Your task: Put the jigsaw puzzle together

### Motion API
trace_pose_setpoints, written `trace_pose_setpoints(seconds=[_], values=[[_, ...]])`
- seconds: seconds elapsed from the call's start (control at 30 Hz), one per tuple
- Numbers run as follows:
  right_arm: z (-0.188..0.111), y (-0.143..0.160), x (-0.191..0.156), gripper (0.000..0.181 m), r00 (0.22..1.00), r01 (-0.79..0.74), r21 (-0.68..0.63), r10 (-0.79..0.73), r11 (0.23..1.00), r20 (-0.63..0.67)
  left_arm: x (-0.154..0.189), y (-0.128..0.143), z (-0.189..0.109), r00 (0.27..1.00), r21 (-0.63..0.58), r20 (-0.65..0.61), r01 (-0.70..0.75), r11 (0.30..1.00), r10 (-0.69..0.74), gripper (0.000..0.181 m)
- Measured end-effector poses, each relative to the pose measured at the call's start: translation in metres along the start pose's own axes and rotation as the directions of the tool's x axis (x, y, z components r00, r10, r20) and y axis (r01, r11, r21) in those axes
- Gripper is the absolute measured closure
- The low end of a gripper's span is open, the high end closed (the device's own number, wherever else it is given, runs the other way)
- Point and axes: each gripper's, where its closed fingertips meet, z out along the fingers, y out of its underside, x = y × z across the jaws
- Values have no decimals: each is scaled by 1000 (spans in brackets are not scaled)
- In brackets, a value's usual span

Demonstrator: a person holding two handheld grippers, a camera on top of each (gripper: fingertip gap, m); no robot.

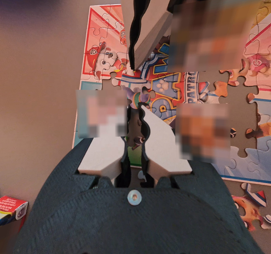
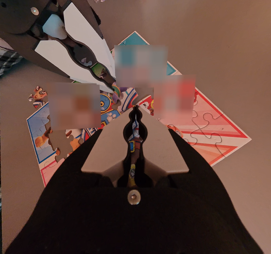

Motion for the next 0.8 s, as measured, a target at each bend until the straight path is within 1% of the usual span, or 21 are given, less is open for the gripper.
trace_pose_setpoints(seconds=[0.17,0.33,0.43,0.6,0.8], values=[[5,7,3,181,999,23,-47,-25,999,-31,0,0,1,1000,-26,-25,-2,1000,1,171],[-1,0,2,181,1000,14,-7,-14,1000,-19,-5,8,-8,999,-43,-32,13,999,-14,172],[-5,-4,0,181,1000,4,24,-4,1000,-3,-5,6,-15,998,-18,-57,37,999,-38,172],[-1,-5,-6,181,999,41,16,-41,999,12,0,10,-7,998,-56,-59,27,998,-31,172],[7,1,-9,181,997,71,-31,-71,997,7,-2,9,-6,998,-60,-51,17,998,-20,172]])
